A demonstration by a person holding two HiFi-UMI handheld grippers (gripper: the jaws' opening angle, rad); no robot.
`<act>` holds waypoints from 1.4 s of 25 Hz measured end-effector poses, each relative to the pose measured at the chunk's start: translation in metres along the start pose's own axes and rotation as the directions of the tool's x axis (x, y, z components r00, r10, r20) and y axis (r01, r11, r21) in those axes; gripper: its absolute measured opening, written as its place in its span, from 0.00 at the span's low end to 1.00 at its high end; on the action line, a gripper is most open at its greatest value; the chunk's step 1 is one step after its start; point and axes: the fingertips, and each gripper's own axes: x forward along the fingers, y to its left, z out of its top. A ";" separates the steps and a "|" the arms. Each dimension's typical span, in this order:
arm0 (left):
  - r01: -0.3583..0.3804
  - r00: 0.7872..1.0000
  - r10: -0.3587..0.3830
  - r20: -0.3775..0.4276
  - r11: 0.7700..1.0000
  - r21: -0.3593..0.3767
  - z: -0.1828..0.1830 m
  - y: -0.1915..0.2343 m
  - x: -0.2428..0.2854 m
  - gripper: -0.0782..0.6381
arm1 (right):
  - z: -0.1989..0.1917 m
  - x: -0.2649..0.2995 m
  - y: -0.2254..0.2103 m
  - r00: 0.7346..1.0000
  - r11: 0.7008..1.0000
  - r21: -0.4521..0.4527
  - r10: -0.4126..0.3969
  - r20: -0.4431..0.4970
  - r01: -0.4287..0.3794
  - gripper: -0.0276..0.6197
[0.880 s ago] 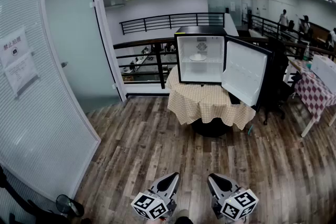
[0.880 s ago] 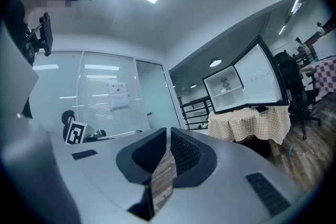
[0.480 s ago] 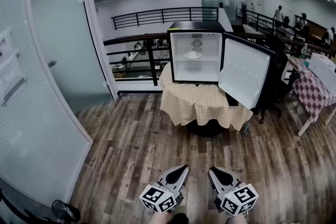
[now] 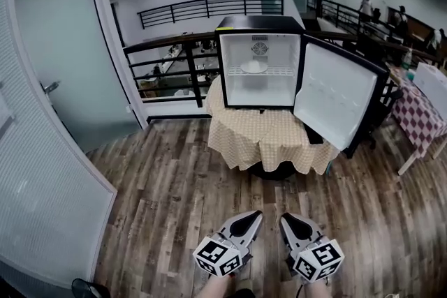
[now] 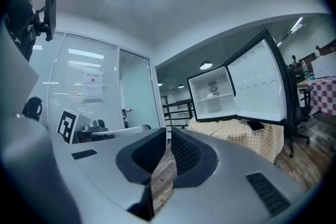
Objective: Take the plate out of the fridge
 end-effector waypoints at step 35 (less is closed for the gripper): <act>-0.008 1.000 0.007 -0.026 0.999 -0.051 0.021 0.166 0.110 0.12 | 0.022 0.183 -0.095 0.999 0.999 0.047 -0.007 -0.039 0.009 0.12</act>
